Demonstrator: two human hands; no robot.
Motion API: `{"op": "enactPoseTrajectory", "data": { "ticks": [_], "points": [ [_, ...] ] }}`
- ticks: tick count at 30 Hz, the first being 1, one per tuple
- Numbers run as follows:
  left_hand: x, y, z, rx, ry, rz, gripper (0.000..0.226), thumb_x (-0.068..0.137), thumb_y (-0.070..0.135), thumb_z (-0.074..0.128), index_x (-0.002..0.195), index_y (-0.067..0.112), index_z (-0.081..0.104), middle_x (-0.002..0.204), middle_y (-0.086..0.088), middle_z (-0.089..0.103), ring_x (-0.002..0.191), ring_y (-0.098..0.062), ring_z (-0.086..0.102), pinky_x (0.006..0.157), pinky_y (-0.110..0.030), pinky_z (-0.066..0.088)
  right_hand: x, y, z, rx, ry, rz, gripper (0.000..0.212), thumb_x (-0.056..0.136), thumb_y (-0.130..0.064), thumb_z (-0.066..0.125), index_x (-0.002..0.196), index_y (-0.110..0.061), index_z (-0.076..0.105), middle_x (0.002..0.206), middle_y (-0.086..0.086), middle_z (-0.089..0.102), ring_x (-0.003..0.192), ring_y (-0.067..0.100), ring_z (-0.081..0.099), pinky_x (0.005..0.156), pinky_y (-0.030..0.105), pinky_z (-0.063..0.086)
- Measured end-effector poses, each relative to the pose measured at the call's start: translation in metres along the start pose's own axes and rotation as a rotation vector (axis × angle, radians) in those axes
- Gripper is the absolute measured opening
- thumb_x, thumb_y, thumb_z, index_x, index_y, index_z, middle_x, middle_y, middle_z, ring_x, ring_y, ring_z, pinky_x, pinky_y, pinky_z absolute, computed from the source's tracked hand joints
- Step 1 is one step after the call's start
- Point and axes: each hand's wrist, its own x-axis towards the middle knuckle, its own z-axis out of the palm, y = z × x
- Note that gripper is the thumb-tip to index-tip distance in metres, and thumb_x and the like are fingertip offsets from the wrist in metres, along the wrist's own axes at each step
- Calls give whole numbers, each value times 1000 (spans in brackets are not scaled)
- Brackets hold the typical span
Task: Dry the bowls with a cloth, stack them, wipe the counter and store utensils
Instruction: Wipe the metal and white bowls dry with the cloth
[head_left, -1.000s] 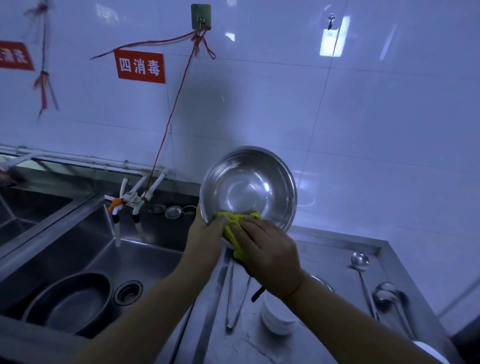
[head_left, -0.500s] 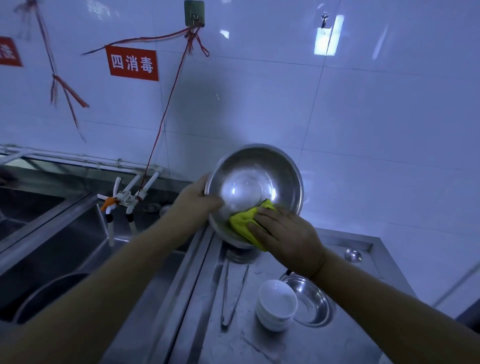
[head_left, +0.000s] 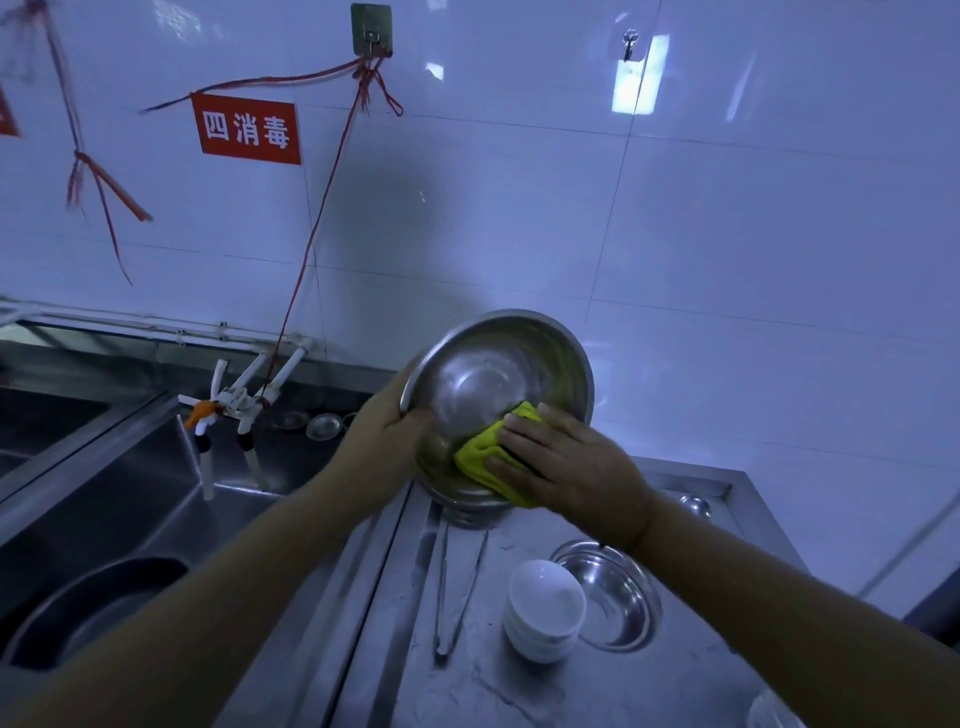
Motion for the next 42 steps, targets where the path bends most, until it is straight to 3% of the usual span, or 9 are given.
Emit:
{"op": "enactPoseTrajectory", "data": {
  "ticks": [4, 9, 12, 17, 22, 25, 32, 36, 42],
  "points": [
    [19, 15, -13, 88, -89, -119, 41, 66, 18, 49, 97, 42, 63, 87, 7, 69, 82, -13, 66, 66, -26, 52, -4, 2, -2, -8, -1, 23, 23, 94, -12, 57, 112, -10, 70, 113, 15, 68, 111, 31, 61, 101, 46, 45],
    [0, -5, 27, -206, 178, -46, 42, 72, 11, 57, 112, 23, 60, 96, 1, 69, 88, -16, 66, 67, -22, 53, 27, -35, 2, -1, 176, 438, 23, 84, -16, 72, 106, -10, 73, 103, 13, 71, 102, 30, 67, 89, 42, 53],
    [-6, -15, 47, -380, 305, -59, 29, 82, 10, 51, 96, 29, 68, 84, 6, 71, 80, -8, 67, 62, -18, 52, 46, -56, 7, 41, 207, 551, 29, 91, -22, 64, 119, -14, 67, 109, 13, 70, 106, 29, 65, 92, 41, 51],
    [1, -14, 30, -350, 184, -24, 28, 85, 13, 48, 93, 29, 69, 80, 5, 71, 73, -8, 67, 58, -19, 51, 28, -50, 7, 36, 179, 368, 32, 91, -14, 65, 123, -15, 63, 116, 14, 68, 113, 28, 62, 93, 42, 51],
    [17, 2, -5, -3, -79, -37, 34, 69, 10, 46, 86, 32, 65, 72, 14, 68, 65, 3, 61, 55, -9, 46, 1, -11, 1, 22, 35, 58, 25, 96, -11, 56, 118, -14, 68, 113, 13, 68, 111, 29, 61, 100, 45, 45],
    [28, 7, -17, 35, -233, -84, 39, 72, 14, 50, 95, 42, 65, 82, 17, 69, 73, 2, 64, 57, -10, 47, -2, -8, 0, 13, 41, 79, 20, 95, -12, 59, 110, -12, 72, 109, 14, 69, 108, 30, 63, 100, 44, 45],
    [-5, -40, 35, -285, 149, -86, 39, 79, 16, 57, 116, 26, 60, 103, 2, 70, 96, -16, 66, 72, -25, 53, 29, -42, 6, 58, 133, 522, 26, 90, -18, 67, 116, -15, 69, 105, 12, 70, 103, 29, 65, 90, 43, 51],
    [0, -37, 39, -409, 272, -168, 25, 90, 17, 48, 90, 26, 72, 80, -1, 73, 75, -14, 70, 58, -23, 53, 35, -57, 3, 242, 36, 485, 51, 81, -19, 74, 130, -16, 58, 122, 18, 63, 117, 33, 57, 98, 45, 47],
    [6, -31, 14, -245, 168, -111, 25, 89, 31, 46, 104, 27, 66, 91, -4, 71, 84, -19, 68, 68, -28, 56, 21, -41, -11, 369, -134, 349, 37, 82, -14, 71, 118, -8, 67, 122, 19, 63, 119, 35, 56, 97, 45, 49]
  ]
}}
